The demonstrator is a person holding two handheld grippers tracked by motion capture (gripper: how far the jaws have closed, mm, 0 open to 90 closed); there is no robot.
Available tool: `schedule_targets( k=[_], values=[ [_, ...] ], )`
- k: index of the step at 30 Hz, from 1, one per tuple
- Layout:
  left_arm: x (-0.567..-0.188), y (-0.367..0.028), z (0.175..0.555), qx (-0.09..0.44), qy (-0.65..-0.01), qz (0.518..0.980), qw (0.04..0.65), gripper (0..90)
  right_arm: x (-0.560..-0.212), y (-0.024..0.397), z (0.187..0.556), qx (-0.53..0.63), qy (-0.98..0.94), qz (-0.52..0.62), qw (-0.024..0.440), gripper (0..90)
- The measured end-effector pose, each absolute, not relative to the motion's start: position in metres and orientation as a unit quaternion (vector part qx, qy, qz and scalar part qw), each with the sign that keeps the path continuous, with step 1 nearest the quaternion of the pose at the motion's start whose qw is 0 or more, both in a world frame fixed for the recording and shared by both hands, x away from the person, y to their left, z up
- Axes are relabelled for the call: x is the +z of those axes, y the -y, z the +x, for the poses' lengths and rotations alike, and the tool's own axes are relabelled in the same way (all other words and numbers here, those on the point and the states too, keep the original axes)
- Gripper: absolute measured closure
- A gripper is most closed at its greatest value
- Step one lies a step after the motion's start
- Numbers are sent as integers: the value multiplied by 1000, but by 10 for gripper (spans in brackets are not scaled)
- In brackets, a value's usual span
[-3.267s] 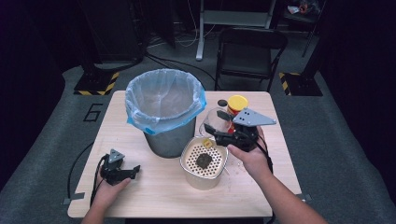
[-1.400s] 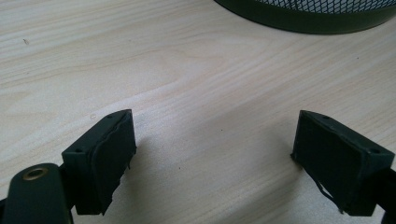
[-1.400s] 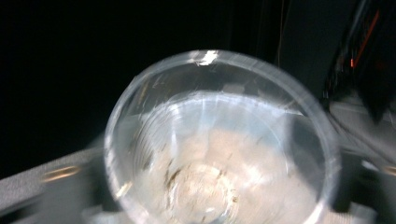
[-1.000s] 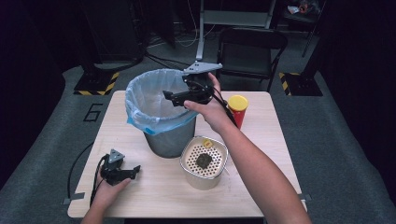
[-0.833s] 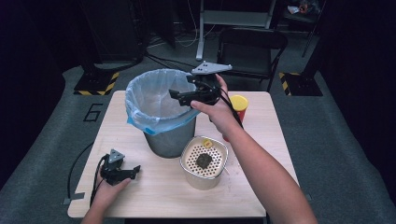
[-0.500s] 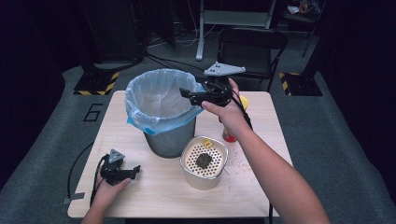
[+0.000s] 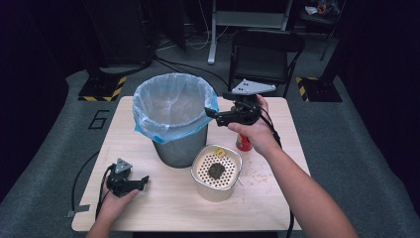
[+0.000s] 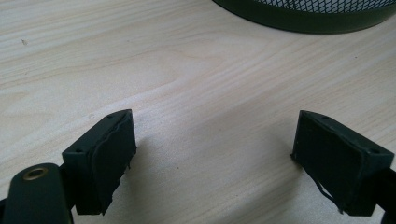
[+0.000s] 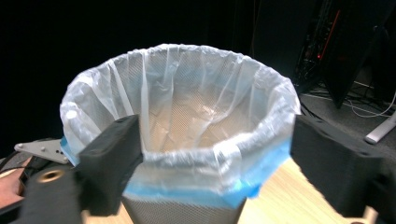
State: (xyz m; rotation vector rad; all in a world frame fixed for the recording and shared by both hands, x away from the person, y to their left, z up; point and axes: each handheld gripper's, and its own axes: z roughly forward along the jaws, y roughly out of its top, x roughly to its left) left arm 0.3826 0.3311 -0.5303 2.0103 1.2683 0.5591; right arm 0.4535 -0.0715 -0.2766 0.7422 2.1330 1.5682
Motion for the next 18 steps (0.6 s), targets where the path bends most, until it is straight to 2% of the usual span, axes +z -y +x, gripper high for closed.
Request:
schedule_targets(
  k=[1,4,18],
  values=[
    [-530,-331,382,210,-489,774,343,130,-279,75,453,561,-759,265,200,185],
    [-530,-330,381,209,-491,772,345,129,-287,84,450,571,-752,260,204,268],
    [-531,-330,380,210,-491,771,346,130,-315,127,431,545,-767,270,207,315]
  ],
)
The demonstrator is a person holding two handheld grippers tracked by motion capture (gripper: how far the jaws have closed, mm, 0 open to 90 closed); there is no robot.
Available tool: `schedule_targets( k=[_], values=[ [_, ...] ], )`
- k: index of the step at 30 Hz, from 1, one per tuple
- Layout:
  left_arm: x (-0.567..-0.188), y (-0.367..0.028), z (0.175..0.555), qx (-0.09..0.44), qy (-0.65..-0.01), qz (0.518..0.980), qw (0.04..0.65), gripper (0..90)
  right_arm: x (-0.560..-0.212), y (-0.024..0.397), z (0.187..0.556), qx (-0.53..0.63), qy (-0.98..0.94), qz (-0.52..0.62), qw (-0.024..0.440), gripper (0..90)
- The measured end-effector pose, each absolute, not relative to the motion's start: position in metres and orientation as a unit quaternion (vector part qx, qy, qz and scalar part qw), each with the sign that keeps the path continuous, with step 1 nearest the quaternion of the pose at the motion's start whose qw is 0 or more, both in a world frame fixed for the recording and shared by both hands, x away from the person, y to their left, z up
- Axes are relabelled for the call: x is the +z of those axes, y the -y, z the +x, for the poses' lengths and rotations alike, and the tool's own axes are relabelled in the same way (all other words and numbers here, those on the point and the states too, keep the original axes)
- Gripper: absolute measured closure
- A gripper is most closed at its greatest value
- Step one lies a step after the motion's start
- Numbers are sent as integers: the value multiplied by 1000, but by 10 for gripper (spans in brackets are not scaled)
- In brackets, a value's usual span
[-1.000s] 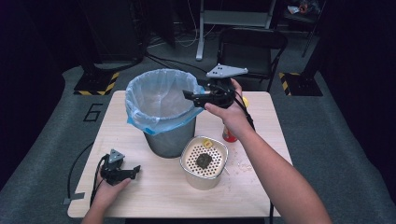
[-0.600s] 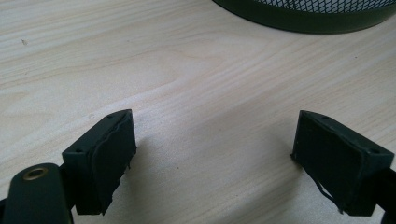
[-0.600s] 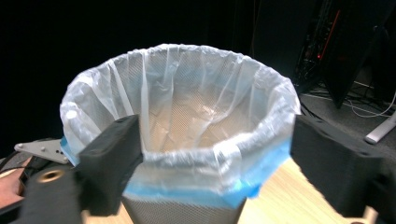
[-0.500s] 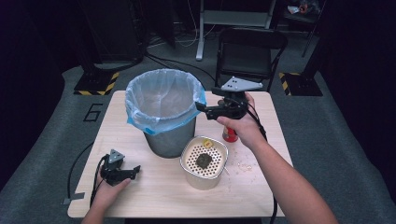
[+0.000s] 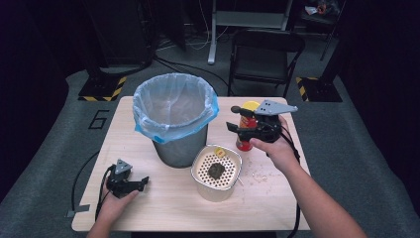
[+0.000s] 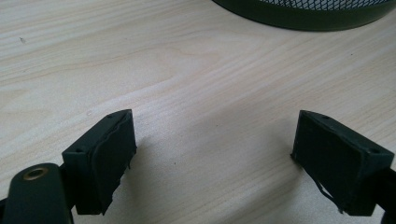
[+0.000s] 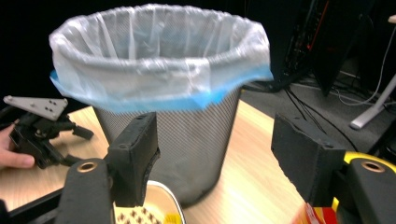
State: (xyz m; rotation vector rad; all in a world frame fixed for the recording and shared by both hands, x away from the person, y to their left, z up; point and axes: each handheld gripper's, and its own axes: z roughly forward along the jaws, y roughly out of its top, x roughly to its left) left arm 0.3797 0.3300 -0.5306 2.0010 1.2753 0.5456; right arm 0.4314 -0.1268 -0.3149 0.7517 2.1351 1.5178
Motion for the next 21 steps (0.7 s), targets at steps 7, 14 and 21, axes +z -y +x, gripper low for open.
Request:
schedule_targets(
  k=[7,14,21],
  values=[
    [-531,-330,379,215,-488,773,345,130,-335,150,433,526,-769,295,211,314],
    [-531,-330,380,215,-487,773,346,129,-355,163,432,518,-768,315,206,304],
    [-531,-330,380,215,-487,773,346,130,-374,174,439,512,-763,335,207,295]
  ],
)
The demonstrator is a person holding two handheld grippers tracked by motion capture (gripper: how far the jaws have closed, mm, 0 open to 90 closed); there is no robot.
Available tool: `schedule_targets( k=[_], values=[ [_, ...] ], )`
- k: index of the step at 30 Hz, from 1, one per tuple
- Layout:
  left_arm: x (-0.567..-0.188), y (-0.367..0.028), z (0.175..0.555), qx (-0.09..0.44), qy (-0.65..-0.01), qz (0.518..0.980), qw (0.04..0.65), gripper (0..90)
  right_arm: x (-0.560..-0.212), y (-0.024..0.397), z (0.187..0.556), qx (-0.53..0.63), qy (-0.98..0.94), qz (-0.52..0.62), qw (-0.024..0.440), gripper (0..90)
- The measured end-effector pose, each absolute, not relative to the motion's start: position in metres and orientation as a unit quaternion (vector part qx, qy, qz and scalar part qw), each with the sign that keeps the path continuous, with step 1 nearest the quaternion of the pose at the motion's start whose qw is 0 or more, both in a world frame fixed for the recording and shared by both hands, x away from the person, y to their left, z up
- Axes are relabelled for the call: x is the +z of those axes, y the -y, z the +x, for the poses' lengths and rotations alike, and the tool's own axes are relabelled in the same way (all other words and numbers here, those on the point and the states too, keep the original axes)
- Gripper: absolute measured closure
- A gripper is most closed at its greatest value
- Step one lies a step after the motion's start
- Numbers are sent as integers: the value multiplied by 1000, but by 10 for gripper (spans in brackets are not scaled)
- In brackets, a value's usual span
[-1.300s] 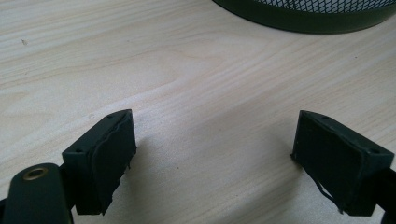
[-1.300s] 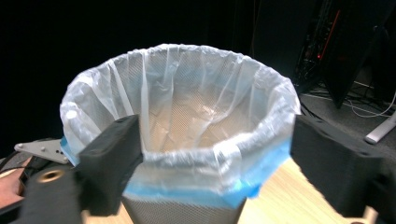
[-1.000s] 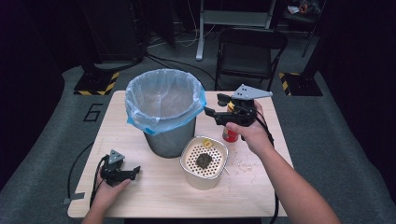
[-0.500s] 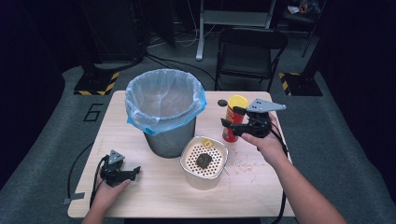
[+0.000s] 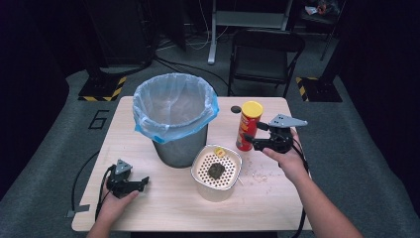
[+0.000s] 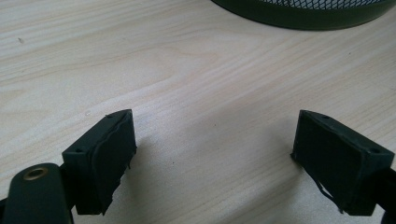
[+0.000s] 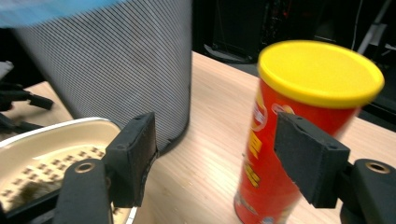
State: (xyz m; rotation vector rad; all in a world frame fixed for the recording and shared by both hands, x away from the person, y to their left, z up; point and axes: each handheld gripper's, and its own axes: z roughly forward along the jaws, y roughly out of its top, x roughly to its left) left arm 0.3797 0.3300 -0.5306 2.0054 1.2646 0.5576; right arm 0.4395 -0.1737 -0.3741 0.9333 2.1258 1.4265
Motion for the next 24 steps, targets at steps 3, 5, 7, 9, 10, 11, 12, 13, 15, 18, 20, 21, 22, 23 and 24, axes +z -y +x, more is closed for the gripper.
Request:
schedule_targets(
  k=[3,5,7,9,10,11,12,13,15,18,20,21,22,23,24],
  values=[
    [-531,-330,380,215,-487,772,346,130,-382,178,443,508,-761,343,211,285],
    [-531,-330,380,215,-487,773,346,129,-387,181,446,505,-760,348,218,277],
    [-531,-330,380,215,-487,772,346,129,-393,183,450,501,-758,354,220,265],
    [-531,-330,380,215,-487,773,346,130,-395,184,452,498,-759,357,222,258],
    [-531,-330,380,215,-487,772,346,130,-400,187,456,495,-757,365,222,252],
    [-531,-330,380,215,-488,772,346,130,-401,187,458,495,-756,367,222,249],
    [-531,-330,380,215,-488,772,346,130,-403,189,460,494,-754,371,223,246],
    [-531,-330,380,215,-488,772,346,130,-403,189,460,494,-754,371,223,246],
    [-531,-330,380,215,-488,772,346,130,-408,192,465,492,-751,378,225,234],
    [-531,-330,380,215,-488,772,346,130,-412,193,469,489,-750,381,230,226],
    [-531,-330,380,215,-488,772,346,130,-417,194,473,484,-748,388,234,219],
    [-531,-330,380,215,-488,772,346,129,-419,193,475,483,-748,392,233,218],
    [-531,-330,380,215,-488,772,346,130,-421,193,477,480,-748,395,234,218],
    [-531,-330,380,215,-487,772,346,130,-423,192,480,478,-749,394,235,217],
    [-531,-330,380,215,-488,772,346,130,-424,191,481,477,-749,395,236,216]
  ],
)
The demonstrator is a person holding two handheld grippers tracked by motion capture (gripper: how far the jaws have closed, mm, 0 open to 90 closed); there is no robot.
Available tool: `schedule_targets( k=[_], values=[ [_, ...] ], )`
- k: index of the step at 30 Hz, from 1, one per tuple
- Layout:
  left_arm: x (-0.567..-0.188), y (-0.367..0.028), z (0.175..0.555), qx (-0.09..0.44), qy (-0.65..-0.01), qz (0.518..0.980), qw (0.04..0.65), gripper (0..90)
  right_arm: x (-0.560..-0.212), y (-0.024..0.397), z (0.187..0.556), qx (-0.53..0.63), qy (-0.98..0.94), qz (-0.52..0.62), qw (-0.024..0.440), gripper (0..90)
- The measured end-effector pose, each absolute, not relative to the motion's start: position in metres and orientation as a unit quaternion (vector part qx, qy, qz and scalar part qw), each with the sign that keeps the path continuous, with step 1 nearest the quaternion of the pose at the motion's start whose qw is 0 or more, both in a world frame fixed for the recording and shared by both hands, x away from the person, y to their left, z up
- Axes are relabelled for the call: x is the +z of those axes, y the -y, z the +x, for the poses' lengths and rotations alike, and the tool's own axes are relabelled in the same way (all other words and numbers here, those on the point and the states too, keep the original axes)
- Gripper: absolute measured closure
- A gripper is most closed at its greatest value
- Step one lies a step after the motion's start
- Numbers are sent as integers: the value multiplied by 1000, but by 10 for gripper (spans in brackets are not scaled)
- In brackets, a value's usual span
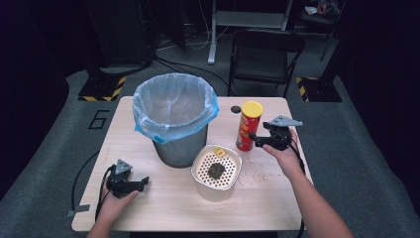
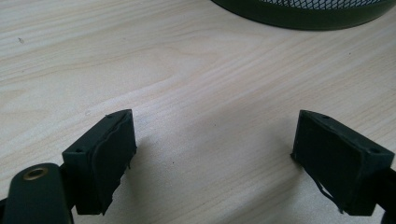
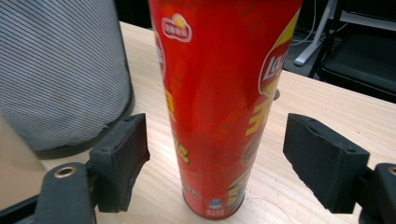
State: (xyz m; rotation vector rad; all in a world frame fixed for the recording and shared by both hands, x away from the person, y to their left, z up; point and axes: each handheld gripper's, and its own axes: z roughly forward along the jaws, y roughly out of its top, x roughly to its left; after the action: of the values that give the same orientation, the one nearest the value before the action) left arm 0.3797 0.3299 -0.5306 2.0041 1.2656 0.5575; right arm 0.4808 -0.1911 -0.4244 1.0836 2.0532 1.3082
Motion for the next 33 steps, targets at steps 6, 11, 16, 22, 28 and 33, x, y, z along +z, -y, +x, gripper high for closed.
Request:
schedule_targets(
  k=[6,11,16,22,28,33],
  values=[
    [-531,-330,380,215,-488,772,346,130,-434,185,491,472,-751,395,238,215],
    [-531,-330,380,215,-487,772,346,130,-443,182,497,471,-749,400,238,215],
    [-531,-330,380,215,-487,772,346,130,-449,178,500,471,-749,403,236,216],
    [-531,-330,380,215,-488,772,346,130,-455,174,505,473,-746,400,245,216],
    [-531,-330,380,215,-487,773,346,130,-461,168,508,468,-745,404,250,216],
    [-531,-330,380,215,-488,772,346,130,-466,164,512,463,-747,405,253,215]
  ],
)
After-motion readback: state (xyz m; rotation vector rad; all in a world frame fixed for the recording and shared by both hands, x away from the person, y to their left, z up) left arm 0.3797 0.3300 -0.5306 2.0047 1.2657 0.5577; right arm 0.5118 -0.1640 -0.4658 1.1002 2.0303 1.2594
